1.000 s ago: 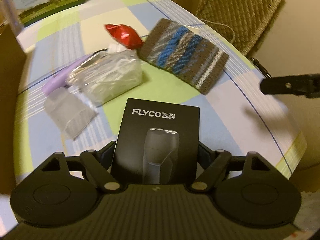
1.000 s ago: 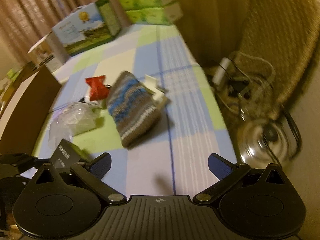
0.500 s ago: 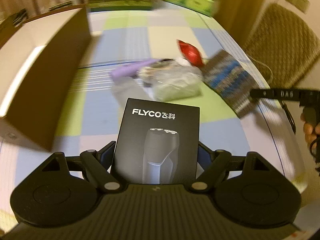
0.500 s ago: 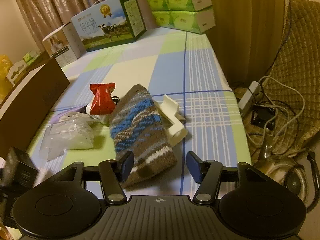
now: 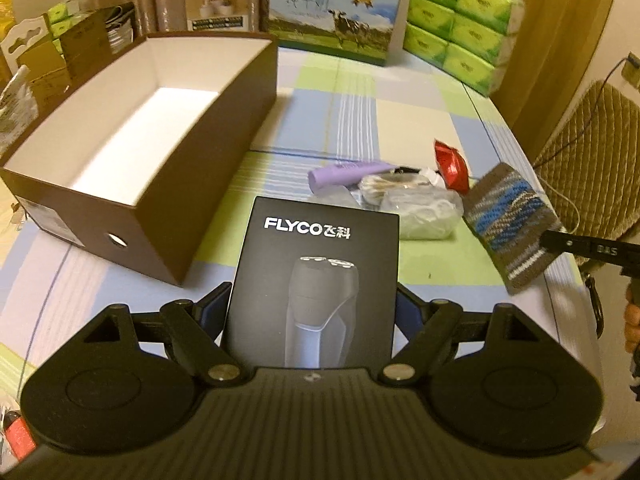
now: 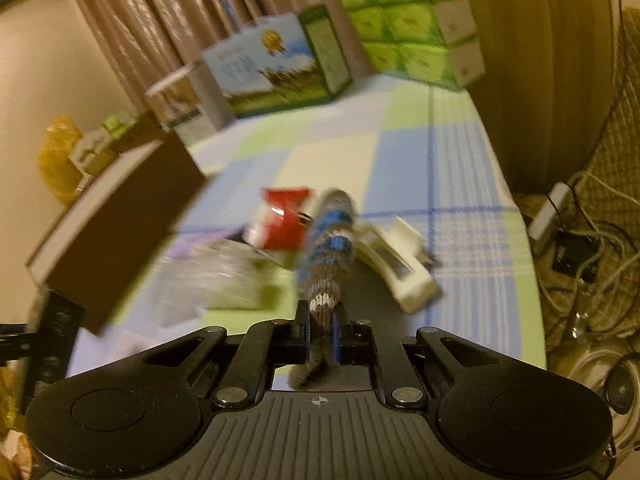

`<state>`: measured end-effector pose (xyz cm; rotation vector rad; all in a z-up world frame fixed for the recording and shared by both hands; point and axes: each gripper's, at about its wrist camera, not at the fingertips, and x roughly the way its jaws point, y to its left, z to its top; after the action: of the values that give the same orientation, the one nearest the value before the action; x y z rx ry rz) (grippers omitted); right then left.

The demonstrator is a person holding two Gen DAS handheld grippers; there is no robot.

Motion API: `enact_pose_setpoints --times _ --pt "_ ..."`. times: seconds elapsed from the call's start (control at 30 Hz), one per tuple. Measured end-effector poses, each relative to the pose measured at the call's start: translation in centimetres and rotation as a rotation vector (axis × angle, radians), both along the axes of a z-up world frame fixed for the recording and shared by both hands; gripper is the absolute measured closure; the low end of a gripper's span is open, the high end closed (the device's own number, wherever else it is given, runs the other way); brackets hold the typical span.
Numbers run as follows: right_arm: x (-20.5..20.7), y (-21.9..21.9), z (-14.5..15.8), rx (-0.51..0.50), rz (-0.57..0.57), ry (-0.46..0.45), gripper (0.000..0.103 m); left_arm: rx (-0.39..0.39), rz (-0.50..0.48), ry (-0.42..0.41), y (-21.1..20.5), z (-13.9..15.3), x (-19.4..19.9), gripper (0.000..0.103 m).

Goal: Organize objects
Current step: 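Carry the FLYCO box toward the open box while the right gripper grasps the knitted sock, then lower the FLYCO box and sock into the open box and release both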

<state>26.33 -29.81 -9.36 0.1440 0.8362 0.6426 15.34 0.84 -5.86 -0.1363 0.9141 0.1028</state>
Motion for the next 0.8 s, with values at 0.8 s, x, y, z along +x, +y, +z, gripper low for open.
enact_pose_setpoints --times 0.8 --pt "-8.2 16.7 11.2 0.191 0.159 -0.15 0.097 -0.03 -0.131 -0.149 11.6 7.8 2.5 0.024"
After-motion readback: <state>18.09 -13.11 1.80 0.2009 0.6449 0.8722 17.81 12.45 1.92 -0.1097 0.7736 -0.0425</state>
